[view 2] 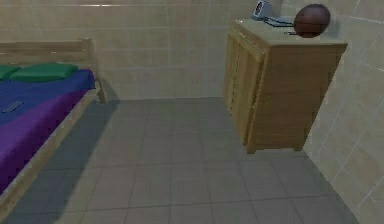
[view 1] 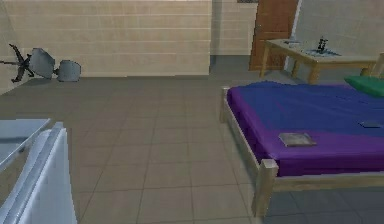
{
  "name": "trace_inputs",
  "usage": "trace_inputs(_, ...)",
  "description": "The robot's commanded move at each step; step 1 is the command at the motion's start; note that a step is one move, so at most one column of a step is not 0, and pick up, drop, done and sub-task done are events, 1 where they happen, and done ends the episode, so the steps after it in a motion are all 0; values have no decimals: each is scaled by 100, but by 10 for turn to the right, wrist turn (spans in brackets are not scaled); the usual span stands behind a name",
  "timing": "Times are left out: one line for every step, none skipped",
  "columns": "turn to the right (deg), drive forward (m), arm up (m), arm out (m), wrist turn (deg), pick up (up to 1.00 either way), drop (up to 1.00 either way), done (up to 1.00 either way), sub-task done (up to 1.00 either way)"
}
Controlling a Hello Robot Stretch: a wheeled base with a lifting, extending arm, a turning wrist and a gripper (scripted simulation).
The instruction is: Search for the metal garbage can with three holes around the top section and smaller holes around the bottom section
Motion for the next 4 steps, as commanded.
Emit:
trace_inputs(0, 100, 0, 0, 0, 0, 0, 0, 0)
trace_inputs(0, 100, 0, 0, 0, 0, 0, 0, 0)
trace_inputs(0, 60, 0, 0, 0, 0, 0, 0, 0)
trace_inputs(270, 0, 0, 0, 0, 0, 0, 0, 0)
